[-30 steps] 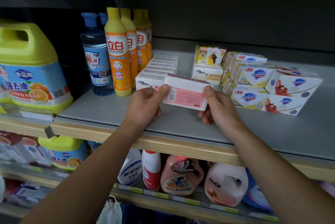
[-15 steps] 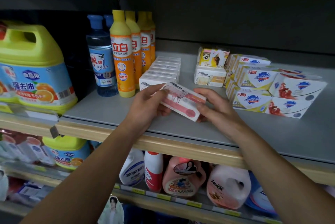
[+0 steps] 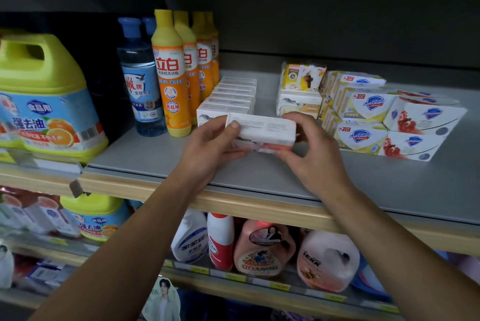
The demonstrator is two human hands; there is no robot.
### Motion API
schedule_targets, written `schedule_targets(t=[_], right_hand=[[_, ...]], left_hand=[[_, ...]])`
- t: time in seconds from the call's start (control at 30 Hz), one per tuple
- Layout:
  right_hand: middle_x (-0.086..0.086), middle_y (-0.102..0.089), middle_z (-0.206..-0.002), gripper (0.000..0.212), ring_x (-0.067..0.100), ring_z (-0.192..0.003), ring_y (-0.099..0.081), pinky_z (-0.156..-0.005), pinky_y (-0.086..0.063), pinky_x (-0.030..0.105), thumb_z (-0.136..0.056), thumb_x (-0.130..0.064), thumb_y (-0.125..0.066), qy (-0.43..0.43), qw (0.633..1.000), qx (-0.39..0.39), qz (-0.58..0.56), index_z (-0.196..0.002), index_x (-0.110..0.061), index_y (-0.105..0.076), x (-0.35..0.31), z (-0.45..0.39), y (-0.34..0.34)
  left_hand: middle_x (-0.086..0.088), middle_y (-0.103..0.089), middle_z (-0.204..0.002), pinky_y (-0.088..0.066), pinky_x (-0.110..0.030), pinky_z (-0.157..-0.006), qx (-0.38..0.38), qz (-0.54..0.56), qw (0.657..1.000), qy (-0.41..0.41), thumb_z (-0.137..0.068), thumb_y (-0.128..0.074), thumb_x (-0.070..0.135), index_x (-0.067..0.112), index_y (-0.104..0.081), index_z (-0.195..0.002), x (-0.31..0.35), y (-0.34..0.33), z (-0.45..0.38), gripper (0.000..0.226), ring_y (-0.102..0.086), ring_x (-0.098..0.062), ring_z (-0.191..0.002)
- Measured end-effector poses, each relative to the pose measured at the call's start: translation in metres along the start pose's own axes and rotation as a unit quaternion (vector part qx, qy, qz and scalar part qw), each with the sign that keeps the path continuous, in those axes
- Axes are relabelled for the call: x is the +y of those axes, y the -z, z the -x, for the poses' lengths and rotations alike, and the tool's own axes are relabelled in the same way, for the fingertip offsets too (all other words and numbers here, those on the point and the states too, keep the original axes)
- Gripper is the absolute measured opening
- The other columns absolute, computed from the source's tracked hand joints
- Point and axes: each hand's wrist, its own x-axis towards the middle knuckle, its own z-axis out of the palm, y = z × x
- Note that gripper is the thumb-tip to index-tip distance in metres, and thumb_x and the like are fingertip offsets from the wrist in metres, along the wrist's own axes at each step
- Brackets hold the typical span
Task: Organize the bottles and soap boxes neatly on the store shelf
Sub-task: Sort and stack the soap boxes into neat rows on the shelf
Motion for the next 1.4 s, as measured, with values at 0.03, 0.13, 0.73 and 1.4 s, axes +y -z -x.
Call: schedule_targets(t=[0.03, 0.13, 0.73, 1.4], right_hand=[[-0.016, -0.057, -0.111, 0.062, 0.0, -0.099, -0.053, -0.087, -0.036, 0.003, -0.073, -0.013, -0.081, 0.035, 0.999, 0.009, 0.03, -0.126, -0.027, -0.052, -0.002, 0.0, -0.001], [0.0, -0.061, -0.117, 0.061, 0.013, -0.106, -0.05, -0.09, -0.036, 0.017, -0.073, -0.011, -0.078, 0.12, 0.988, 0.023, 0.093, -0.127, -0.02, -0.053, -0.006, 0.002, -0.002], [-0.009, -0.062, -0.116, 0.056, 0.02, -0.1, -0.048, -0.093, -0.03, 0.011, -0.078, -0.019, -0.072, 0.184, 0.976, 0.03, 0.109, -0.132, -0.025, -0.055, -0.01, 0.005, -0.003], [-0.001, -0.057, -0.121, 0.054, 0.021, -0.112, -0.053, -0.091, -0.032, 0.02, -0.076, -0.024, -0.074, -0.025, 0.988, -0.083, 0.125, -0.127, -0.02, -0.058, -0.002, -0.009, -0.002]], left_hand=[[-0.009, -0.071, -0.117, -0.057, -0.043, -0.087, 0.003, 0.019, 1.0, 0.001, -0.087, -0.061, 0.031, 0.012, -0.067, -0.116, 0.0, 0.001, -0.001, 0.034, -0.067, -0.031, -0.11], [-0.015, -0.07, -0.116, -0.056, -0.04, -0.089, 0.005, 0.092, 0.996, 0.022, -0.089, -0.06, 0.021, 0.011, -0.065, -0.12, 0.0, 0.005, -0.003, 0.033, -0.065, -0.032, -0.112], [-0.015, -0.07, -0.117, -0.055, -0.039, -0.093, 0.016, 0.109, 0.993, 0.05, -0.1, -0.047, 0.007, 0.005, -0.061, -0.123, -0.003, 0.005, -0.007, 0.027, -0.065, -0.029, -0.114], [0.001, -0.071, -0.116, -0.052, -0.032, -0.093, 0.008, -0.459, 0.888, -0.029, -0.092, -0.064, 0.03, 0.021, -0.063, -0.128, 0.007, 0.001, -0.003, 0.037, -0.066, -0.012, -0.101]])
